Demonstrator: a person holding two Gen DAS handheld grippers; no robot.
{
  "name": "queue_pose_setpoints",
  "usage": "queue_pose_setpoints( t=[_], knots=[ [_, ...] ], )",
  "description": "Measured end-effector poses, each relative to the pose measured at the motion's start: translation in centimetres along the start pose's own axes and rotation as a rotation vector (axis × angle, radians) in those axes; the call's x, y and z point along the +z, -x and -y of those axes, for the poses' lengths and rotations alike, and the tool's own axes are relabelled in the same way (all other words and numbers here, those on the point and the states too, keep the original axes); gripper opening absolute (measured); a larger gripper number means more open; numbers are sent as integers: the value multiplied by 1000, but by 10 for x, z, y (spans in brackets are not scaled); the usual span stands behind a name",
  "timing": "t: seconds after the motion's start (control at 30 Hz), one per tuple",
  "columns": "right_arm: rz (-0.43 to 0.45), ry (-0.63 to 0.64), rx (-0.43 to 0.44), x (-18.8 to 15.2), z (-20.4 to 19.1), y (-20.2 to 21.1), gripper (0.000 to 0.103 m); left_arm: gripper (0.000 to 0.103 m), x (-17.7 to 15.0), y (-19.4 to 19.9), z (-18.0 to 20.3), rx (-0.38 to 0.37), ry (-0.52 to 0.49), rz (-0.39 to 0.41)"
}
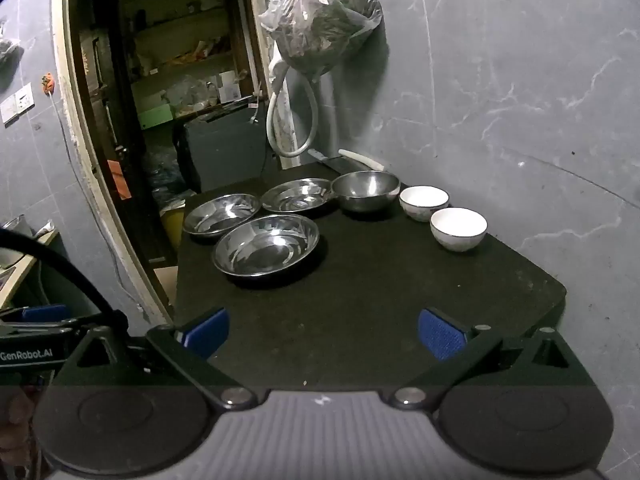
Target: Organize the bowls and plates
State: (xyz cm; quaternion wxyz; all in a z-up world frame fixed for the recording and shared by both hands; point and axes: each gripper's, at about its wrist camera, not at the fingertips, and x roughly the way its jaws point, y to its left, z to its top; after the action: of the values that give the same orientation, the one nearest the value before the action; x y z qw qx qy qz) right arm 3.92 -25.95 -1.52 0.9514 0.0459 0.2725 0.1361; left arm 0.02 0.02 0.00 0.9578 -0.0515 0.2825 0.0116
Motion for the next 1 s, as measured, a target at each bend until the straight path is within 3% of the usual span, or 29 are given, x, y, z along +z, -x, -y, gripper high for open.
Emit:
queue_pose_setpoints(
  t=[1.0],
  knots=[
    [7,-1,-8,2,-2,1,103,102,2,1,-1,3,3,-3]
  ],
)
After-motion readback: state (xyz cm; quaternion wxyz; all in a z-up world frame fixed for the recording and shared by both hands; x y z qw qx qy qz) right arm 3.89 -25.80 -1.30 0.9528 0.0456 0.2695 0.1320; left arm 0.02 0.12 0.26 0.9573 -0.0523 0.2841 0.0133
